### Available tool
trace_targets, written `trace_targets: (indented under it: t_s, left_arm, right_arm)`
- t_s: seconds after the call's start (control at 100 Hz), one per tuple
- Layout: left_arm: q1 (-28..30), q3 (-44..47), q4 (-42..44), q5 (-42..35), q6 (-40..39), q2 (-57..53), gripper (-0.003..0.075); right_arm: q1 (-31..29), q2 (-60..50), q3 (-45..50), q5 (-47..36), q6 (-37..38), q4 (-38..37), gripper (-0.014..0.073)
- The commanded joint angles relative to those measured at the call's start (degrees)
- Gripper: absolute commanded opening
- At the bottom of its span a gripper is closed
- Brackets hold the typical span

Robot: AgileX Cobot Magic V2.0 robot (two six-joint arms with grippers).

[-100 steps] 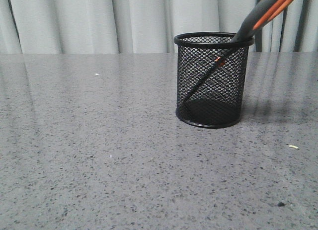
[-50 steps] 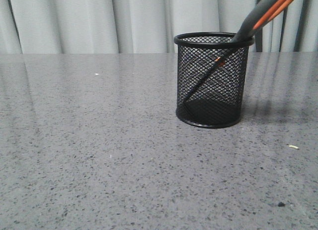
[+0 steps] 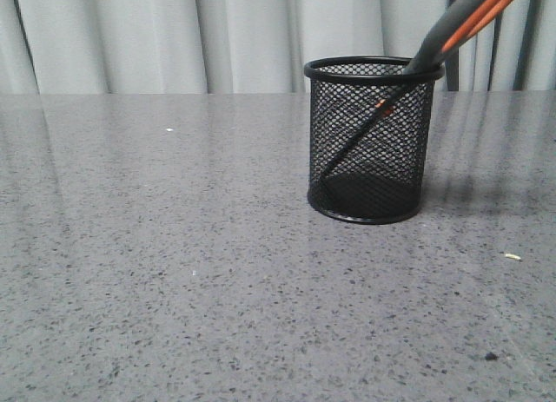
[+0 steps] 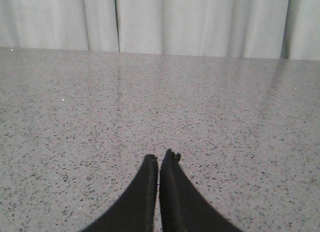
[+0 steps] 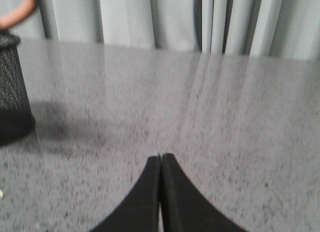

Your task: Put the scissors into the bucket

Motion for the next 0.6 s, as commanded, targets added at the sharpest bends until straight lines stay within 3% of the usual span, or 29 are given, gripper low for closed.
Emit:
trace_targets:
  t_s: [0.0,0.59]
  left_arm:
    - [0.1,2.3,0.0,-4.1,-0.6,-1.6,-0.0020]
    - [0.1,2.3,0.0,-4.1,-0.6,-1.6,-0.0020]
  right_arm:
    - [-0.4,-1.3,0.2,-1.5,0.2,-1.1,-0.0066]
    - [-0.4,-1.3,0.2,-1.5,0.2,-2.6,-0.0066]
